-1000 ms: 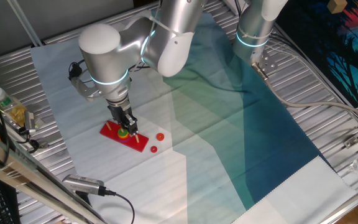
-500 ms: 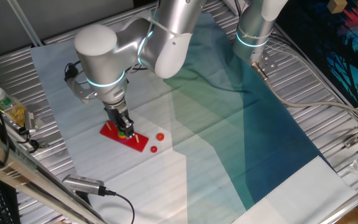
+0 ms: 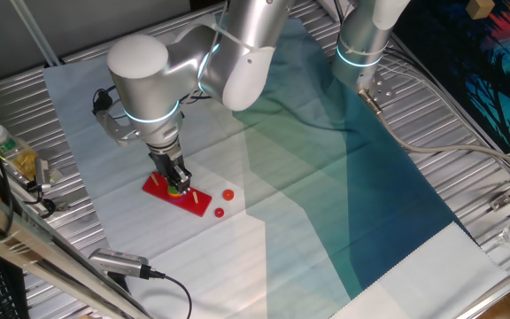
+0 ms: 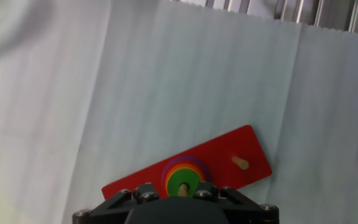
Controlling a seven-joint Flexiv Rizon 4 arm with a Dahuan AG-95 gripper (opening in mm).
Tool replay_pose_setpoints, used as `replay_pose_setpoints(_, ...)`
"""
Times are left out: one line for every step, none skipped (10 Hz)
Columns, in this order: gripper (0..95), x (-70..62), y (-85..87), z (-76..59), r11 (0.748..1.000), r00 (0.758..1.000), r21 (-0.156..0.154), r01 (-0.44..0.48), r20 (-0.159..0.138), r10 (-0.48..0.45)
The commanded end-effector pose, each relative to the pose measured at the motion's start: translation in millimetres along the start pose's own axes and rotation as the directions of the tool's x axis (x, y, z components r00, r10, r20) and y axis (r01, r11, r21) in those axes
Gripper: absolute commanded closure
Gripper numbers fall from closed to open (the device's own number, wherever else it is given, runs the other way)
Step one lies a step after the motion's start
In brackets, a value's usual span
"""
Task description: Take out one Hanoi block and throw it aside
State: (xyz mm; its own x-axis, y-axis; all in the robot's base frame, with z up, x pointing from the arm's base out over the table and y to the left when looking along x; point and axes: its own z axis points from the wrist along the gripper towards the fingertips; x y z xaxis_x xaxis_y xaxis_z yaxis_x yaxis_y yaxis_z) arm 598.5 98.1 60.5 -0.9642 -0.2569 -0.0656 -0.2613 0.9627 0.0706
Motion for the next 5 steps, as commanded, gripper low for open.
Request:
replay_pose_setpoints(57.0,0.2,-0.2,1.1,1.0,1.0,-0.004,0.002,0.001,-0.002)
replay_pose_setpoints(57.0,1.2,-0.5,1.5,1.0,1.0,-0.004,0.004,0.001,-0.004)
replay_pose_setpoints(57.0,1.7,-0.7,1.8,1.0,1.0,-0.004,0.004,0.0,-0.004)
replay_pose_setpoints(57.0,2.8,-1.0,2.3,1.0,1.0,-0.005,0.004,0.002,-0.004)
replay_pose_setpoints(57.0,4.7,-1.5,3.2,1.0,1.0,-0.006,0.009,0.005,-0.009)
